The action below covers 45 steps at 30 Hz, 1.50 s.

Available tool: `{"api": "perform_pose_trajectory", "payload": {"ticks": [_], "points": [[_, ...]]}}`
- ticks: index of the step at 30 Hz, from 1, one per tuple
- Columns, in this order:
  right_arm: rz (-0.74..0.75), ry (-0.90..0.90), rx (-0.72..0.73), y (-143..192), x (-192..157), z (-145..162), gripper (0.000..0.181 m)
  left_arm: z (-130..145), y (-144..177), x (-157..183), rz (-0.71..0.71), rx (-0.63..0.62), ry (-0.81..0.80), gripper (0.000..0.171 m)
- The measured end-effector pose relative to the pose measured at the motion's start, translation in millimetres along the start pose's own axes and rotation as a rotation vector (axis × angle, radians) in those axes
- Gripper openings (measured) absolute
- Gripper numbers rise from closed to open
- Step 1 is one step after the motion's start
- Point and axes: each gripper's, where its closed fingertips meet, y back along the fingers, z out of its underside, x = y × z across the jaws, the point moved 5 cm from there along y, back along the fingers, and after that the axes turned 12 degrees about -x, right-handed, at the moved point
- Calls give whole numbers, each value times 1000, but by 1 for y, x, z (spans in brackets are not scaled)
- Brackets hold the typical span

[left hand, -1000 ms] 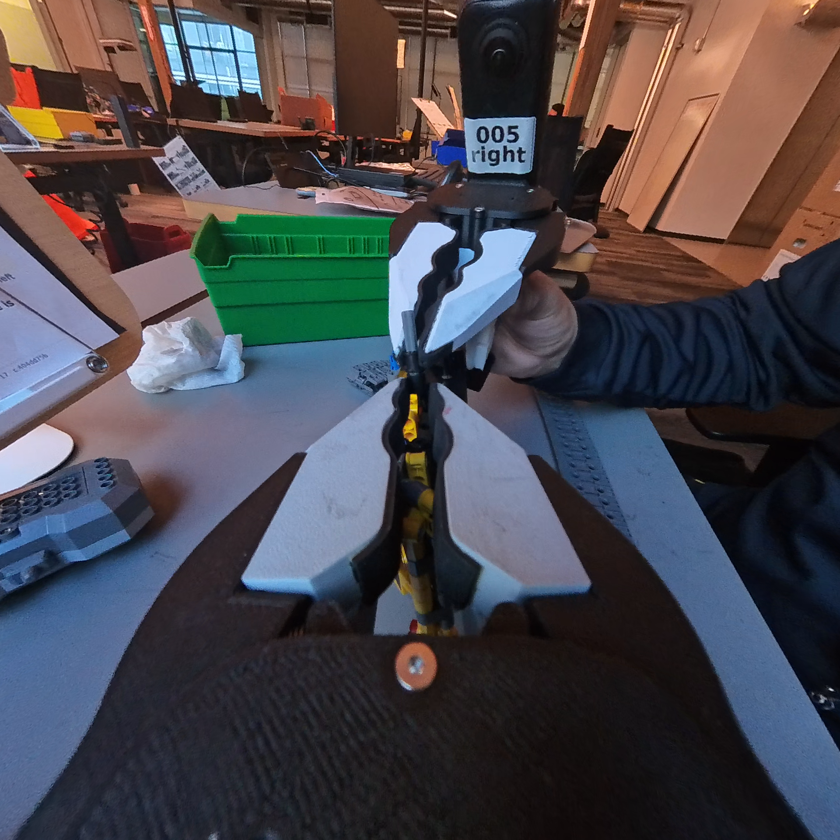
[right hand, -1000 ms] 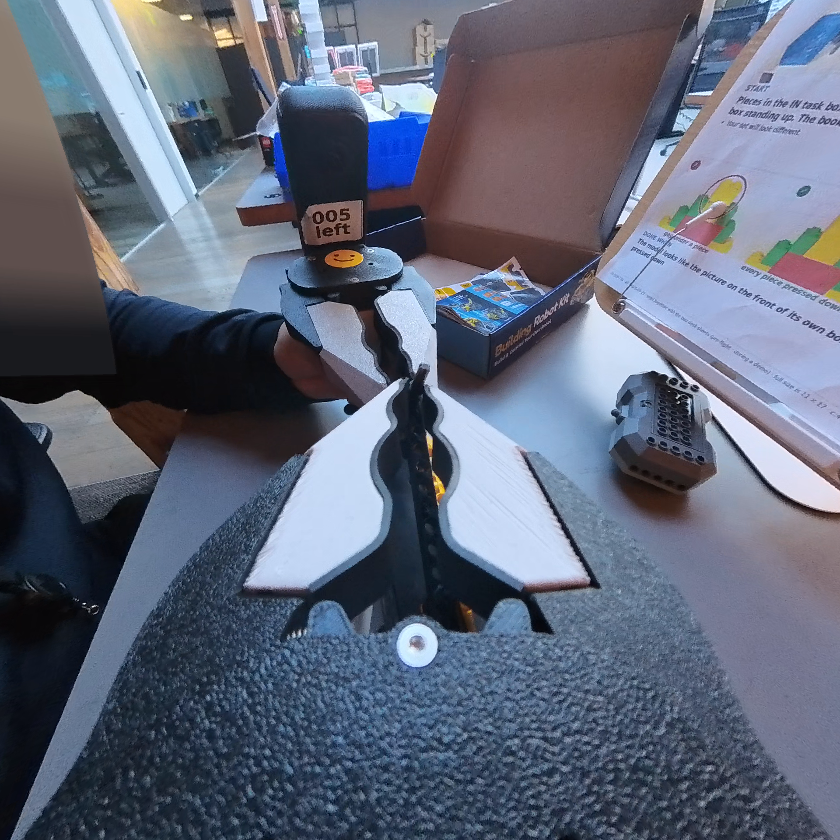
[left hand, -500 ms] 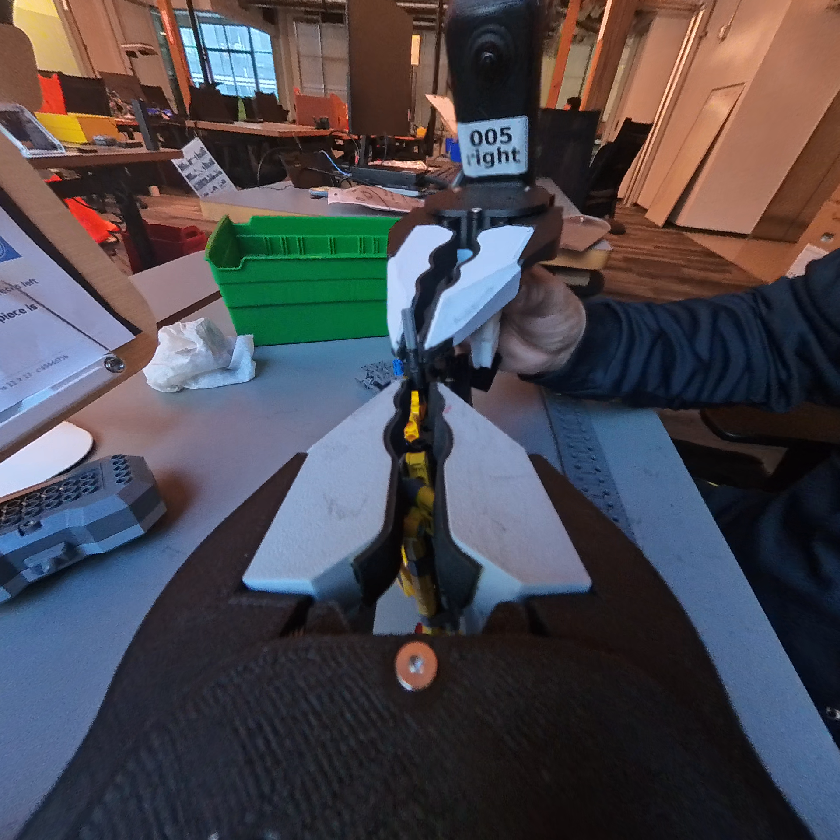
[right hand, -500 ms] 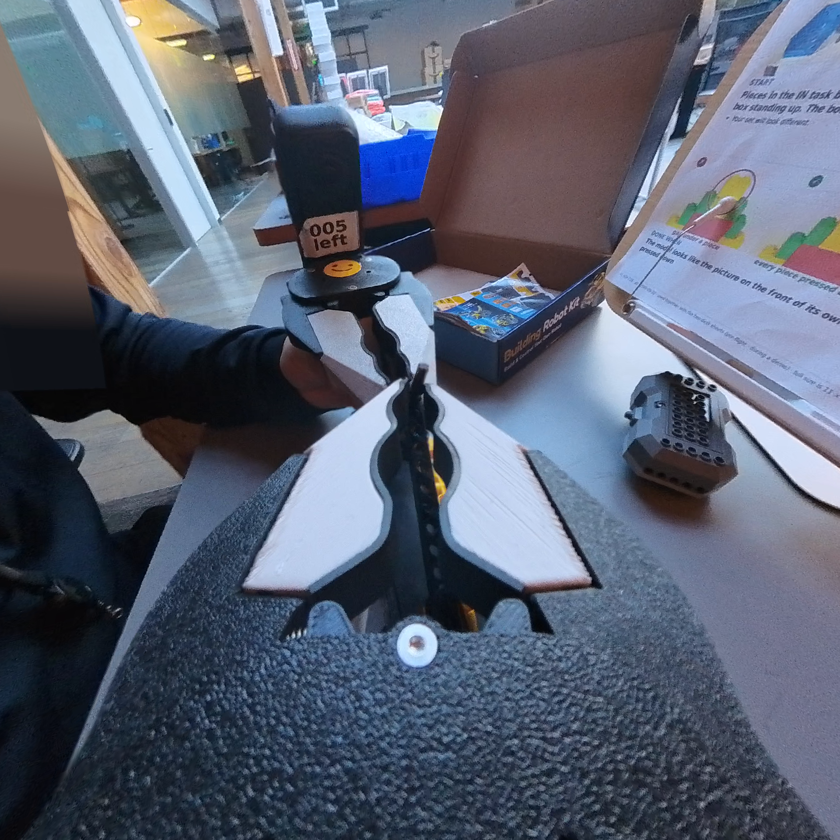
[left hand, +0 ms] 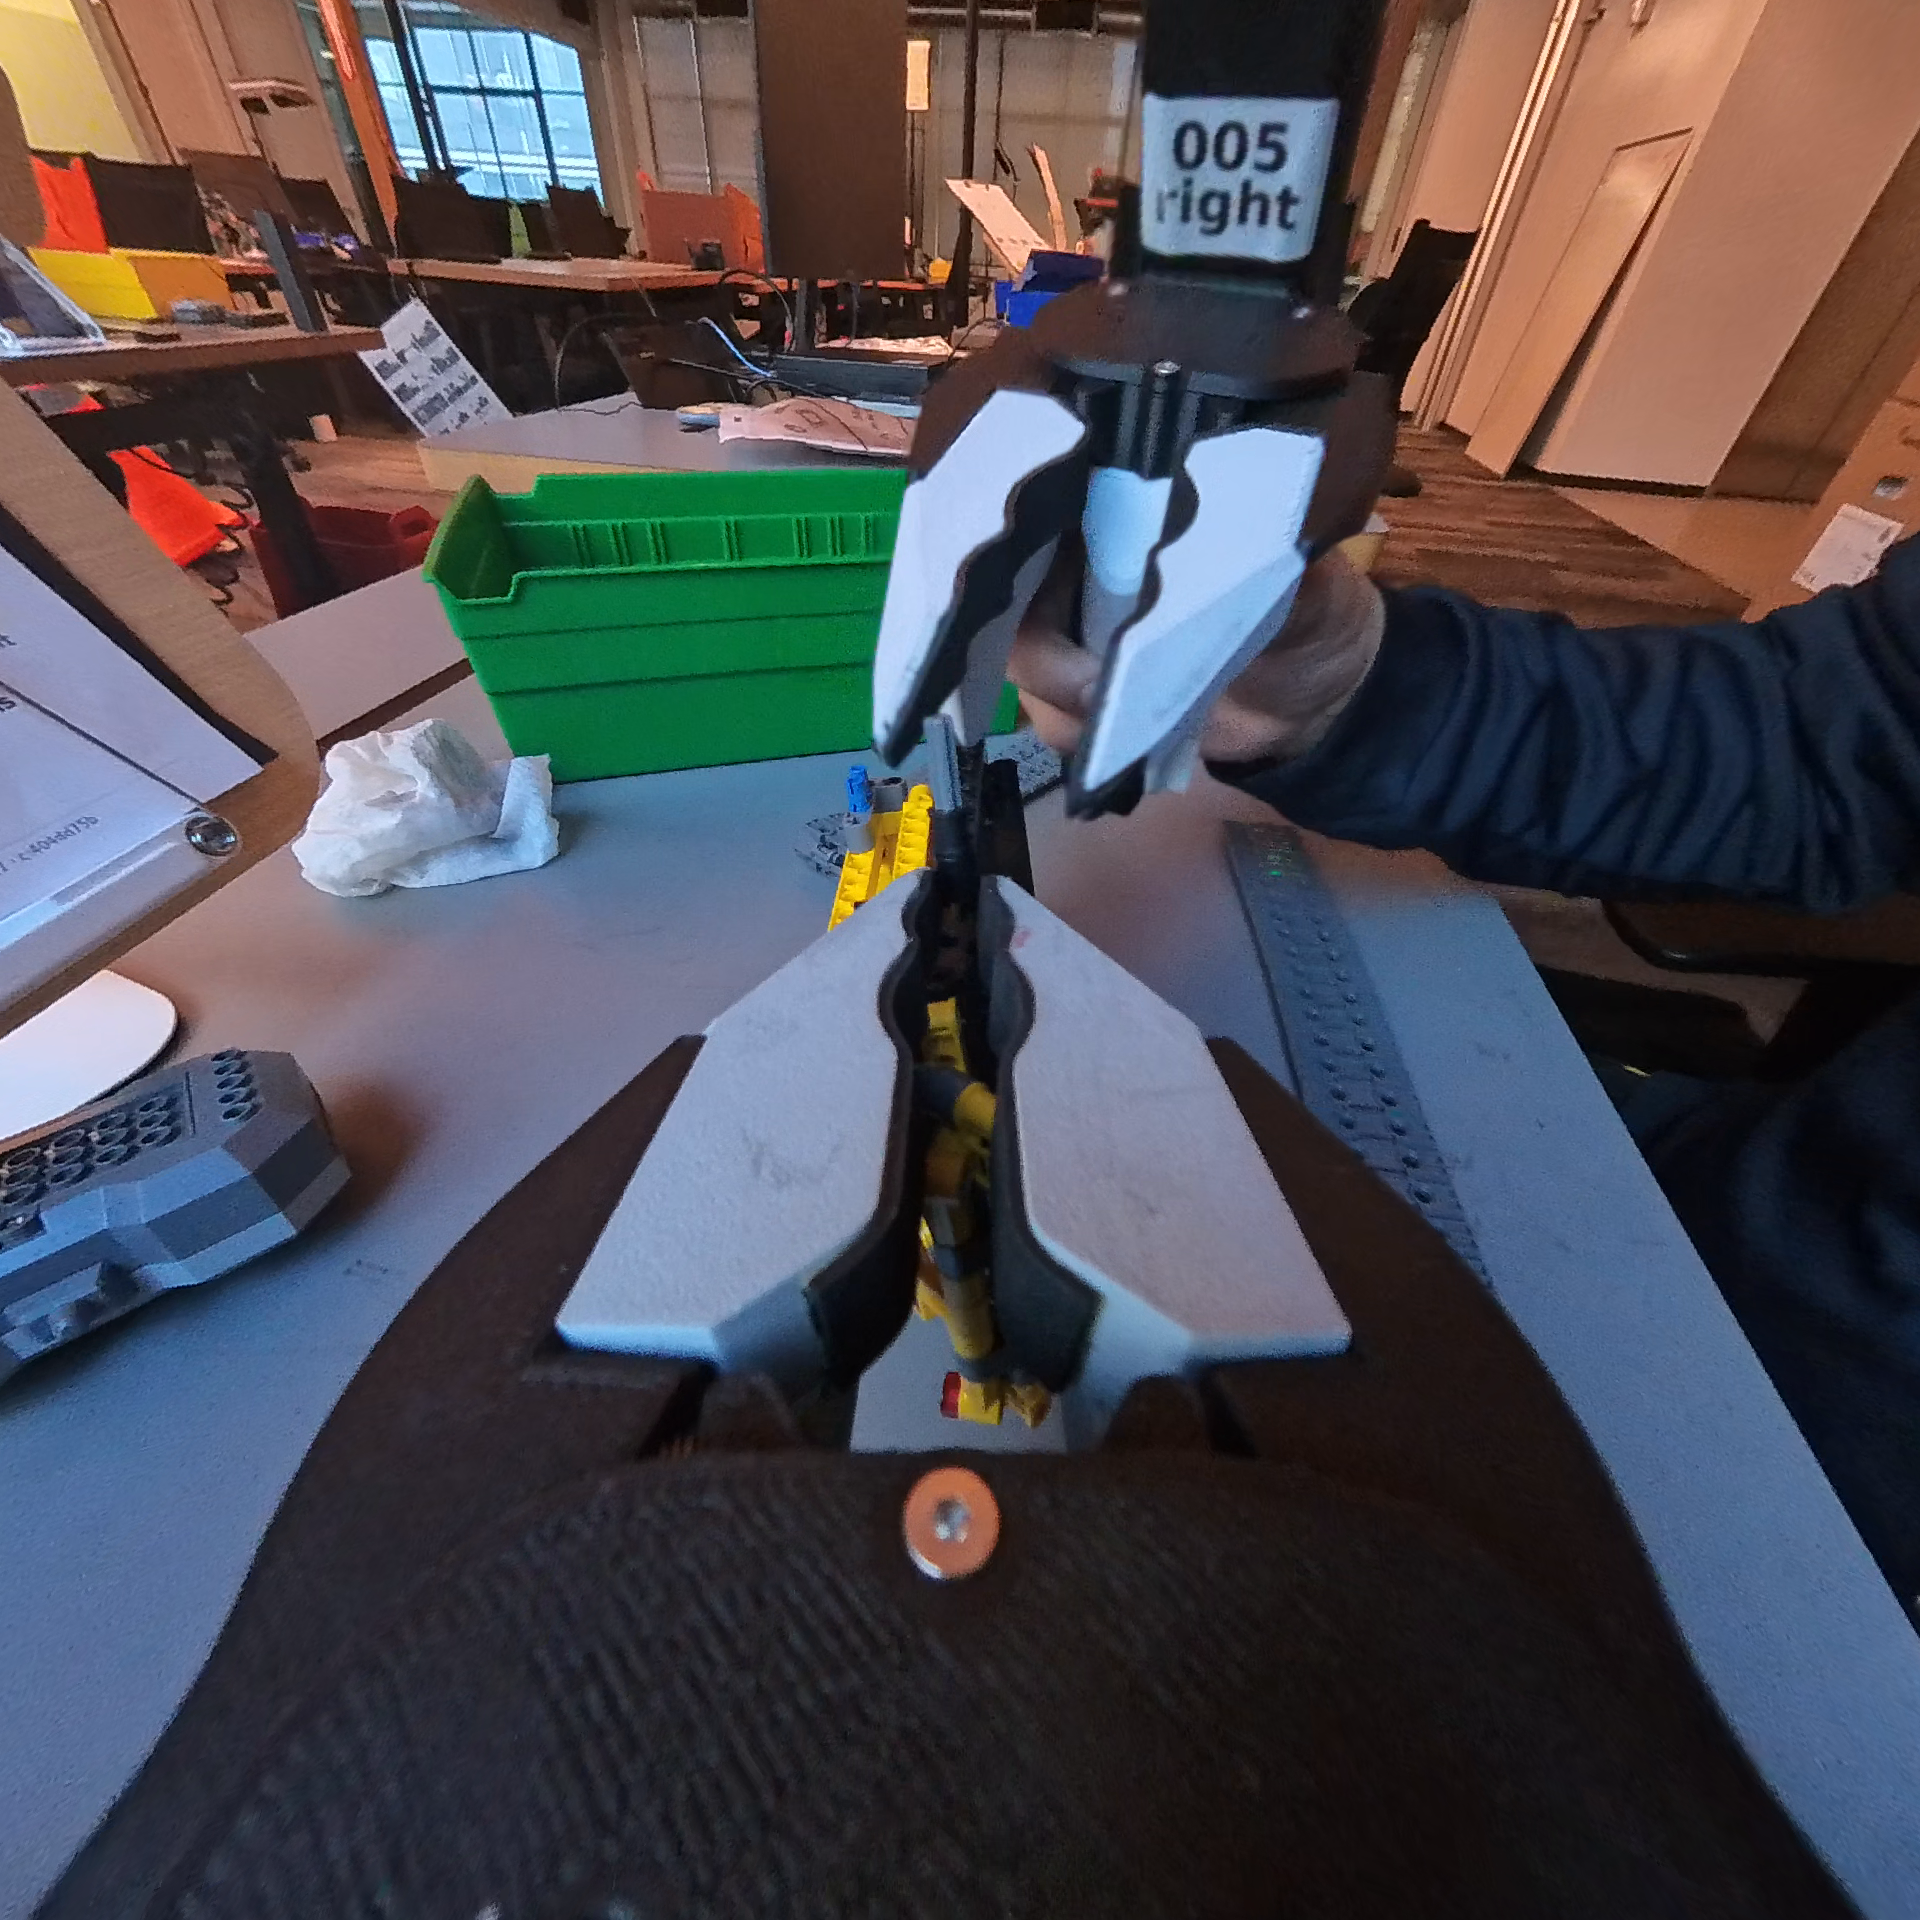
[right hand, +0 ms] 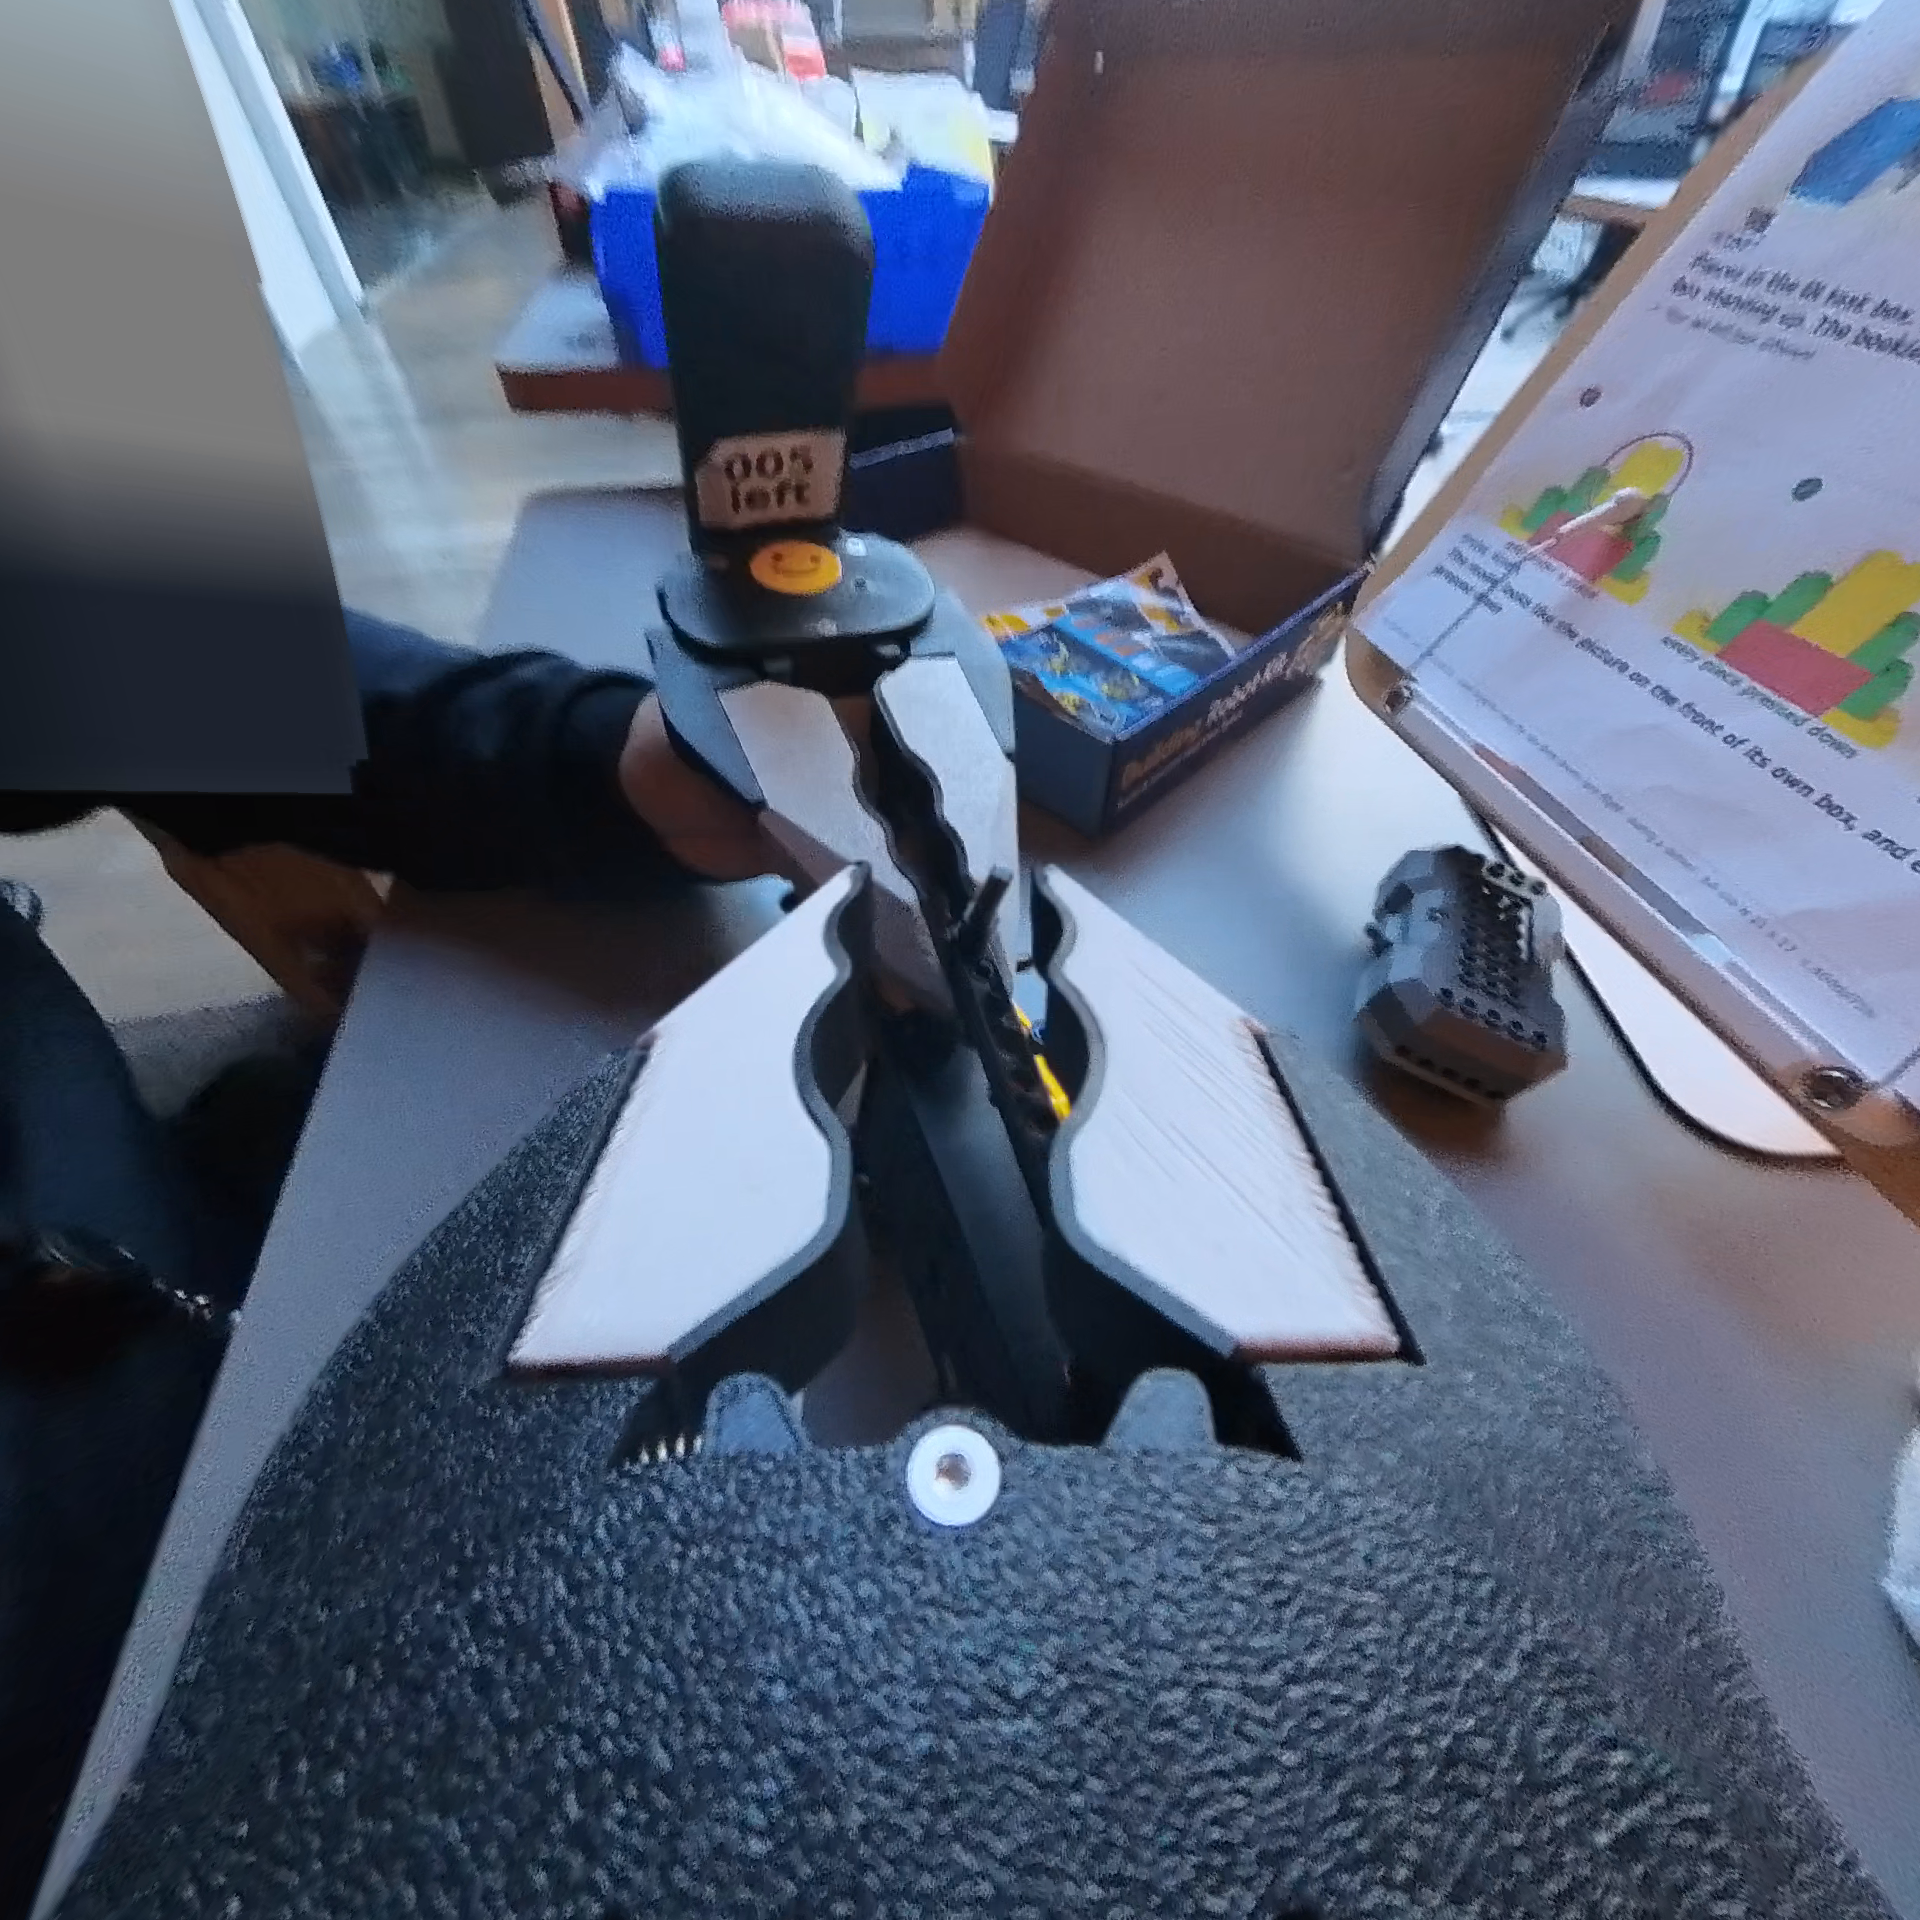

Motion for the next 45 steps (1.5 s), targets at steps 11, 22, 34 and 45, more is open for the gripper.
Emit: {"api": "perform_pose_trajectory", "payload": {"ticks": [11,22,34,45], "points": [[85,-25,-83,-1,1,2,14,-1,-1,4,-11,6,-44,5],[246,-167,-64,2,-4,6,18,-1,-2,4,-31,17,-45,5],[240,-181,14,-9,-6,12,4,2,-5,2,-26,30,24,5],[208,-265,267,-5,-1,-2,0,-11,3,-1,-39,151,120,5]]}}
